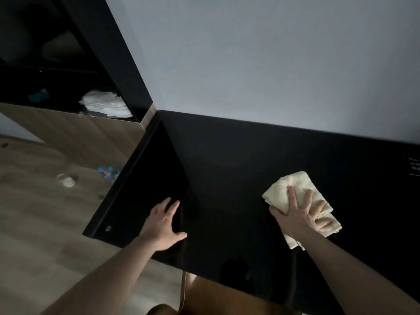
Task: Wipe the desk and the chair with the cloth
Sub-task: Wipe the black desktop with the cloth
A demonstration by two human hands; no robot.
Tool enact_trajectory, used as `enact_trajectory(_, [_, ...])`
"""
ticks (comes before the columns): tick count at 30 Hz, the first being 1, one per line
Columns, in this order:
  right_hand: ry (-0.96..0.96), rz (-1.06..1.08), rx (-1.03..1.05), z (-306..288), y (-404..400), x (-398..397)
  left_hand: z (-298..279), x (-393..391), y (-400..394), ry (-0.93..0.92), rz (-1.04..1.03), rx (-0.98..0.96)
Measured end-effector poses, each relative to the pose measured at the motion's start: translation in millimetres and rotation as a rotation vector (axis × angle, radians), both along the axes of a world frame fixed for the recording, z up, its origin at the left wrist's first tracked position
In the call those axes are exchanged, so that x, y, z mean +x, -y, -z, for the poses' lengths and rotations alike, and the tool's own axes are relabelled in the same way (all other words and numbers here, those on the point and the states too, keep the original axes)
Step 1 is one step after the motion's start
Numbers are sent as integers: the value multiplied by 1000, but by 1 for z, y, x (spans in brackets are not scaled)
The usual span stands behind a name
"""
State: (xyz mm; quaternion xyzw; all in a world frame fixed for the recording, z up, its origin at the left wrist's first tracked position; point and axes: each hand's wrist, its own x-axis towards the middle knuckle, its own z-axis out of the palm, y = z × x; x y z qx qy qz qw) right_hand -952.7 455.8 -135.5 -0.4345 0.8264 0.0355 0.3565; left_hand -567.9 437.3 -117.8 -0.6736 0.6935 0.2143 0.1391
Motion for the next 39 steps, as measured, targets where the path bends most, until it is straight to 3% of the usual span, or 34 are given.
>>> enact_trajectory(7, [-36, 210, -10, -4, 34, 111, 18, 173, 75, 62, -132, 22])
enact_trajectory(11, [-48, 111, -29, 3, 61, 216, 25, 193, 75, -22, -120, 26])
enact_trajectory(14, [-10, -11, -46, 8, 69, 268, 19, 190, 80, 15, -111, 63])
enact_trajectory(20, [8, -108, -33, 12, 53, 233, 4, 183, 93, 116, -76, 153])
enact_trajectory(27, [-22, 95, 20, 2, 39, 172, 2, 186, 100, 143, -16, 168])
enact_trajectory(34, [-33, 369, 23, 10, 91, 202, 9, 200, 125, 56, 96, 148])
enact_trajectory(39, [-61, 379, 11, 17, 145, 275, 17, 230, 177, -130, 232, 113])
